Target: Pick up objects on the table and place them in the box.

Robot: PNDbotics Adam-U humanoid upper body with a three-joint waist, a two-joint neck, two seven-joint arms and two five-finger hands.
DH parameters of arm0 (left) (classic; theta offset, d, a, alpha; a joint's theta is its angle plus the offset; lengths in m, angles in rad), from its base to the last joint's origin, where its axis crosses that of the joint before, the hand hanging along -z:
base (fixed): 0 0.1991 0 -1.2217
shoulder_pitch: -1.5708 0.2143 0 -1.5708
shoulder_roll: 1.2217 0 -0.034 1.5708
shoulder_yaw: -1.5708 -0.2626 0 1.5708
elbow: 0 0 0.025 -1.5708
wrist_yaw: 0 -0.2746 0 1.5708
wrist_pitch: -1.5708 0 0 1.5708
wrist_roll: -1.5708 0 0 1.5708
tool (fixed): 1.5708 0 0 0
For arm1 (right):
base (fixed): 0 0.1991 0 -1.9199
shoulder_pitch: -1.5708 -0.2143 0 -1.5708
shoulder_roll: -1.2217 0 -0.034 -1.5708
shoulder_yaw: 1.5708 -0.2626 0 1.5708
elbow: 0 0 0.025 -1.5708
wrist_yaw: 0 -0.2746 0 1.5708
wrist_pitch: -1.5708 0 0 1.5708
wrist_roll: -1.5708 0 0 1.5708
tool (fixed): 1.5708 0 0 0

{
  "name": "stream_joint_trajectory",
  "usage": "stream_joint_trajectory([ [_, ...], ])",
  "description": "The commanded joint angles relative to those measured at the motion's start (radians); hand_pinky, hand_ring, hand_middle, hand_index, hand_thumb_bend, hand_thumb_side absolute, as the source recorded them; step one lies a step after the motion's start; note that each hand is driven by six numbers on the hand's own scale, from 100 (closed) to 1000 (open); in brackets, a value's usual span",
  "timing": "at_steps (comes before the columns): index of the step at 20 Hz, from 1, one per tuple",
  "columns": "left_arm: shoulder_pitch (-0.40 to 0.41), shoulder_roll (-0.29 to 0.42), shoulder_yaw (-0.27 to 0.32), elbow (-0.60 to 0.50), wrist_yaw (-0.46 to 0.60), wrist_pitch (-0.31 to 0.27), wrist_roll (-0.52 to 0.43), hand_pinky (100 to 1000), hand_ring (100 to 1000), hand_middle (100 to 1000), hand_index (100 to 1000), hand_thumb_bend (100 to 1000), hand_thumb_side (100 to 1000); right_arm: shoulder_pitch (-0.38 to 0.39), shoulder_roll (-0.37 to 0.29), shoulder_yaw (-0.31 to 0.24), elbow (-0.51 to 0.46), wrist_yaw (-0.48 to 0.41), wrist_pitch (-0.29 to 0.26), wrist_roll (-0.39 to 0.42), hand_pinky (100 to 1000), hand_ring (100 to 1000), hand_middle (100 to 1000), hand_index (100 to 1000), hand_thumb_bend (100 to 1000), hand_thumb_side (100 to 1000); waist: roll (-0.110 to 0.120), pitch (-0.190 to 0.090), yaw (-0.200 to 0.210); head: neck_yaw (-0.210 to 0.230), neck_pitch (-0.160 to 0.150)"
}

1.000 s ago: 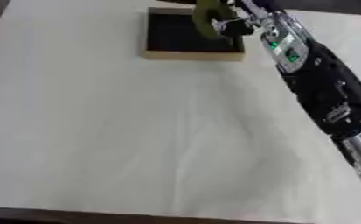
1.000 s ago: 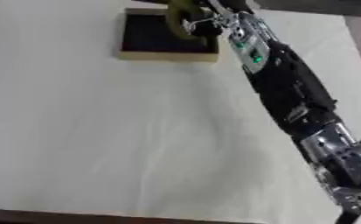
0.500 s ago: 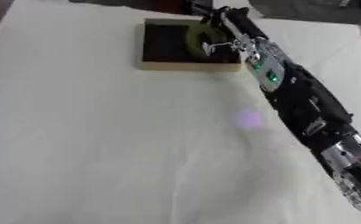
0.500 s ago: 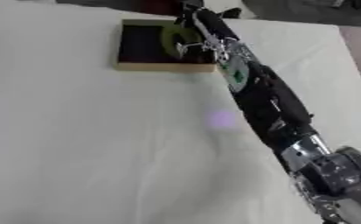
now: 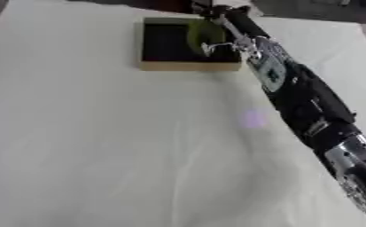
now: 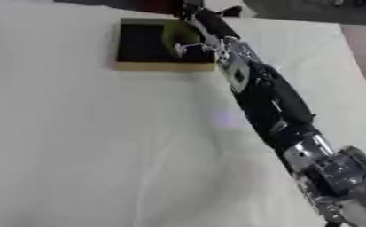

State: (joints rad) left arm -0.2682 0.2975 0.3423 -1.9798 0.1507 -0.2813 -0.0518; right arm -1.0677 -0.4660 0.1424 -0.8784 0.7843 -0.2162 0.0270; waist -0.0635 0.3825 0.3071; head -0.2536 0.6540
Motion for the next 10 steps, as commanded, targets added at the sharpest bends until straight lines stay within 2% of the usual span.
stream_joint_trajectory([
  [1,0.001,0.021,0.008,-0.020,0.000,0.003,0.002,662,779,753,766,100,573,-0.013,-0.066,-0.004,-0.094,-0.026,-0.002,0.036,865,846,774,876,100,178,0.005,-0.026,-0.006,0.014,0.013],
  [5,0.007,0.025,0.012,-0.020,-0.003,0.003,0.007,663,780,753,766,100,573,0.004,-0.115,-0.019,-0.194,-0.087,-0.018,0.032,863,843,768,875,107,102,0.007,-0.032,-0.018,0.029,0.021],
  [10,0.016,0.027,0.015,-0.020,-0.007,0.001,0.012,663,779,752,766,100,572,0.044,-0.168,-0.051,-0.309,-0.157,-0.061,-0.022,857,830,752,870,122,100,0.015,-0.039,-0.032,0.040,0.025],
])
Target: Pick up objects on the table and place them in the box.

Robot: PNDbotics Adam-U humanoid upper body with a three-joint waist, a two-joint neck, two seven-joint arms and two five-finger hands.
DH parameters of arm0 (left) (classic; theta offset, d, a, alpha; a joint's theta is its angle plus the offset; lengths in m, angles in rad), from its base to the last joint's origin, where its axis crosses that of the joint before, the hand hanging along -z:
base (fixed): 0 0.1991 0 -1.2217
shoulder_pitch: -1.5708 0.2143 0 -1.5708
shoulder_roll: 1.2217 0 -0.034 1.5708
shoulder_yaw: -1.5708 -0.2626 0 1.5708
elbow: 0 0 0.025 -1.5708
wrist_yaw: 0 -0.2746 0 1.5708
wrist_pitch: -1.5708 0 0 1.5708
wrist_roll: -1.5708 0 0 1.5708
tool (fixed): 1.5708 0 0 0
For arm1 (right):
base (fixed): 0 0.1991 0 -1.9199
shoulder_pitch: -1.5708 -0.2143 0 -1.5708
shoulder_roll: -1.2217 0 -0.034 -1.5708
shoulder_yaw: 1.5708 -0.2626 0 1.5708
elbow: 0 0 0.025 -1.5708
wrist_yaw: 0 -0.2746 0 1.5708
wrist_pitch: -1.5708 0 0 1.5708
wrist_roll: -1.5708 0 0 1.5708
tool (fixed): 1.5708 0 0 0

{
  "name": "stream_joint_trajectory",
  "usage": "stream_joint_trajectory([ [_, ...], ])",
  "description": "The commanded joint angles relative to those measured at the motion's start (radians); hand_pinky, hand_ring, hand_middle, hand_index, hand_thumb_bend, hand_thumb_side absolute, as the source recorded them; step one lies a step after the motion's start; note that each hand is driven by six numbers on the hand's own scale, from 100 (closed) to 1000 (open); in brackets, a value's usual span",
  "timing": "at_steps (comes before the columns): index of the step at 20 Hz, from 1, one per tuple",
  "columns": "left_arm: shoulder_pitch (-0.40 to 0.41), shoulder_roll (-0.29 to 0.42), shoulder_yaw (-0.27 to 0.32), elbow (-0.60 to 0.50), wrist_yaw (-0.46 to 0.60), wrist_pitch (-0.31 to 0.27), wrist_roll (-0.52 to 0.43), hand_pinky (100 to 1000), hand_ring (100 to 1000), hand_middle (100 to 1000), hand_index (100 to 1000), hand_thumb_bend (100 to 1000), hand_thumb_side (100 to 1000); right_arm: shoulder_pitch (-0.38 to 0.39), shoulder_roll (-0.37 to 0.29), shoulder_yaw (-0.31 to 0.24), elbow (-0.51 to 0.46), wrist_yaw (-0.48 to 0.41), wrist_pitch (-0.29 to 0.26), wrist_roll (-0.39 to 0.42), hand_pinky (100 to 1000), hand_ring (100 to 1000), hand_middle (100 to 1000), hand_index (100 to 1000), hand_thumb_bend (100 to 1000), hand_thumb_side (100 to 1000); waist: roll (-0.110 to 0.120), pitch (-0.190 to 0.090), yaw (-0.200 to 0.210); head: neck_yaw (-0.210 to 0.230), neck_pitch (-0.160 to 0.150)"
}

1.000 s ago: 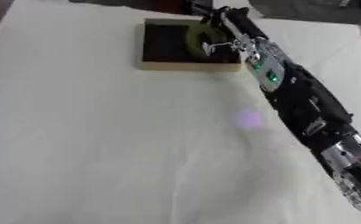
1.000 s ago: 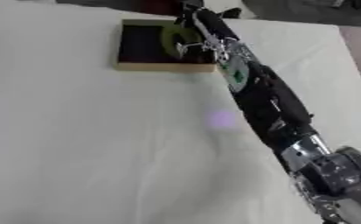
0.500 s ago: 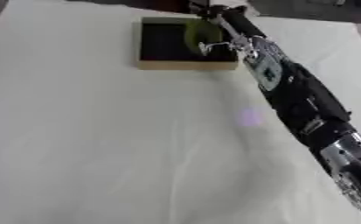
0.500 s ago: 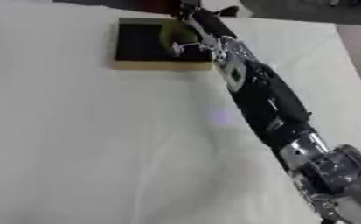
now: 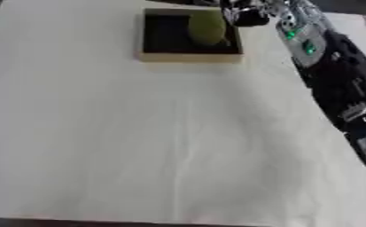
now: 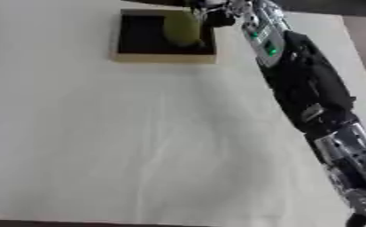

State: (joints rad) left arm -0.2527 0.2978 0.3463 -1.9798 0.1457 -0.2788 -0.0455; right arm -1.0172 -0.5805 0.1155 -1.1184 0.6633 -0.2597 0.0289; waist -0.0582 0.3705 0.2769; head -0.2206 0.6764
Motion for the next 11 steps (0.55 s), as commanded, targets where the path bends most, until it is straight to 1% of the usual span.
stream_joint_trajectory([
  [1,0.002,0.027,0.012,-0.020,-0.002,-0.003,0.008,663,779,752,766,100,572,0.002,-0.063,-0.033,-0.093,-0.051,-0.024,-0.037,851,816,728,865,117,100,0.011,-0.027,-0.003,0.009,0.003],
  [4,0.006,0.027,0.014,-0.020,-0.004,-0.004,0.011,664,780,752,766,100,572,0.034,-0.083,-0.073,-0.167,-0.097,-0.044,-0.082,827,758,628,824,100,100,0.015,-0.028,-0.010,0.015,0.004],
  [5,0.006,0.027,0.015,-0.020,-0.005,-0.004,0.012,664,780,752,766,100,572,0.046,-0.086,-0.088,-0.193,-0.113,-0.044,-0.098,809,716,572,788,100,100,0.017,-0.028,-0.012,0.017,0.004],
  [7,0.007,0.026,0.016,-0.020,-0.005,-0.005,0.015,664,780,752,766,100,572,0.074,-0.086,-0.120,-0.242,-0.143,-0.043,-0.128,796,682,541,741,100,100,0.019,-0.029,-0.017,0.022,0.005],
  [10,0.010,0.027,0.022,-0.020,-0.008,-0.007,0.021,664,779,751,766,100,572,0.137,-0.091,-0.159,-0.313,-0.187,-0.071,-0.172,801,686,551,740,100,100,0.023,-0.029,-0.027,0.037,0.005],
  [11,0.011,0.027,0.022,-0.020,-0.008,-0.007,0.023,665,779,751,766,100,571,0.161,-0.092,-0.164,-0.337,-0.202,-0.082,-0.187,803,688,554,740,100,100,0.024,-0.029,-0.029,0.041,0.006],
])
